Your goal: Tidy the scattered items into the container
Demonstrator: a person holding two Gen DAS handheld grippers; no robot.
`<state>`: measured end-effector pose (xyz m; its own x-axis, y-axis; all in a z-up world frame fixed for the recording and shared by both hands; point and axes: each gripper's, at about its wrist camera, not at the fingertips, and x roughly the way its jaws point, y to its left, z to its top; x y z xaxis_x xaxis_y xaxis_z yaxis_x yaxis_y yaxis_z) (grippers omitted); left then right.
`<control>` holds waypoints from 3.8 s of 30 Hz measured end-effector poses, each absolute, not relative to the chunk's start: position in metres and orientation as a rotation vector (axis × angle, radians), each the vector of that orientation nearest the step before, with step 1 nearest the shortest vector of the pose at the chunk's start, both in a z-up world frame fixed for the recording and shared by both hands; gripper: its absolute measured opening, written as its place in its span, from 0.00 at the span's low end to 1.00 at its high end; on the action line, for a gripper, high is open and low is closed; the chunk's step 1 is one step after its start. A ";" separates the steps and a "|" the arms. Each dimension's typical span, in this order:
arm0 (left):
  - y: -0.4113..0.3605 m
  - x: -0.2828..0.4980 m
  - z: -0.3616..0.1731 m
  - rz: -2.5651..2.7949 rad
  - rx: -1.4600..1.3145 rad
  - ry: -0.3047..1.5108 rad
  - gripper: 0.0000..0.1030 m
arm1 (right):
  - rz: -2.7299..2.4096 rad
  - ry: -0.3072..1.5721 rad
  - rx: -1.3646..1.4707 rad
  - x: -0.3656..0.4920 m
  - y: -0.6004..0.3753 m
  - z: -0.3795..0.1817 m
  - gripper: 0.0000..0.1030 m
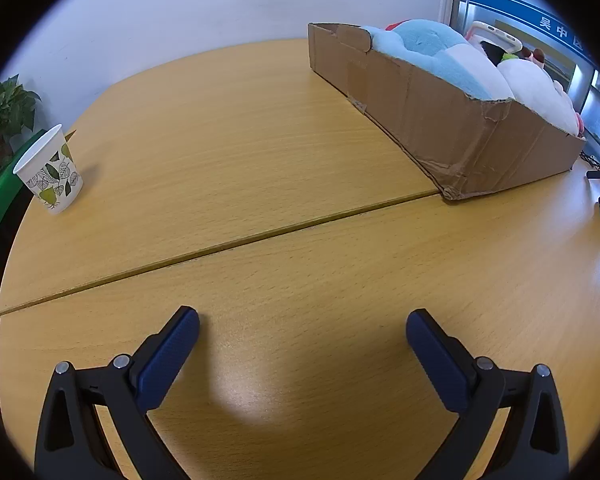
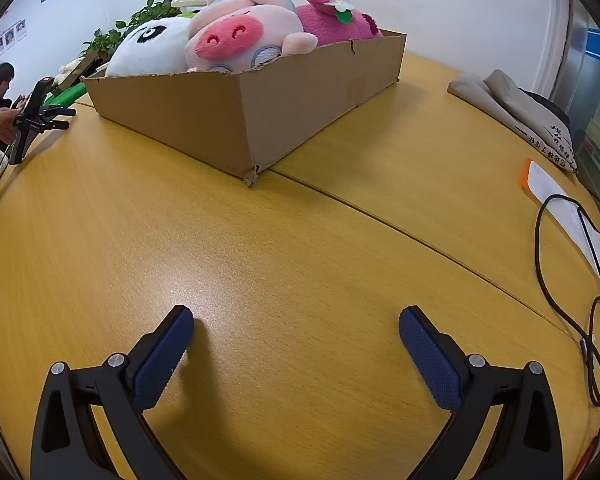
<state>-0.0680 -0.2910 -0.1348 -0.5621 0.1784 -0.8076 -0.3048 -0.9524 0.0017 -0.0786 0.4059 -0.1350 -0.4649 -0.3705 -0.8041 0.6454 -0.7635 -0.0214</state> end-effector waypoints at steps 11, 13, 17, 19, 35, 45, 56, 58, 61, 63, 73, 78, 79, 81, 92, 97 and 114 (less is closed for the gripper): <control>-0.291 -0.067 -0.134 2.550 -1.296 0.202 1.00 | -2.201 0.449 1.097 -0.079 0.407 -0.136 1.00; -0.291 -0.067 -0.134 2.550 -1.296 0.202 1.00 | -2.201 0.449 1.097 -0.079 0.407 -0.136 1.00; -0.291 -0.067 -0.134 2.550 -1.296 0.202 1.00 | -2.201 0.449 1.097 -0.079 0.407 -0.136 1.00; -0.290 -0.066 -0.134 2.550 -1.296 0.202 1.00 | -2.201 0.449 1.096 -0.079 0.407 -0.136 1.00; -0.290 -0.066 -0.134 2.549 -1.297 0.201 1.00 | -2.200 0.450 1.095 -0.080 0.407 -0.136 1.00; -0.290 -0.066 -0.134 2.548 -1.297 0.201 1.00 | -2.195 0.453 1.092 -0.080 0.407 -0.136 1.00; -0.290 -0.066 -0.134 2.548 -1.297 0.201 1.00 | -2.195 0.453 1.092 -0.080 0.407 -0.136 1.00; -0.290 -0.066 -0.134 2.548 -1.297 0.201 1.00 | -2.195 0.453 1.092 -0.080 0.407 -0.136 1.00; -0.290 -0.065 -0.134 2.547 -1.297 0.201 1.00 | -2.195 0.453 1.092 -0.080 0.407 -0.136 1.00; -0.290 -0.065 -0.134 2.547 -1.297 0.201 1.00 | -2.194 0.453 1.091 -0.080 0.407 -0.137 1.00; -0.290 -0.065 -0.134 2.547 -1.297 0.201 1.00 | -2.192 0.454 1.090 -0.080 0.407 -0.137 1.00; -0.290 -0.065 -0.134 2.546 -1.297 0.201 1.00 | -2.192 0.454 1.090 -0.080 0.407 -0.137 1.00; -0.290 -0.065 -0.134 2.546 -1.297 0.201 1.00 | -2.192 0.454 1.090 -0.080 0.408 -0.137 1.00; -0.290 -0.065 -0.134 2.546 -1.297 0.201 1.00 | -2.192 0.454 1.090 -0.080 0.408 -0.137 1.00; -0.289 -0.066 -0.134 2.545 -1.297 0.201 1.00 | -2.192 0.454 1.090 -0.080 0.407 -0.137 1.00; -0.289 -0.066 -0.135 2.545 -1.297 0.201 1.00 | -2.192 0.454 1.091 -0.080 0.407 -0.137 1.00; -0.289 -0.066 -0.134 2.544 -1.297 0.202 1.00 | -2.181 0.460 1.085 -0.080 0.407 -0.137 1.00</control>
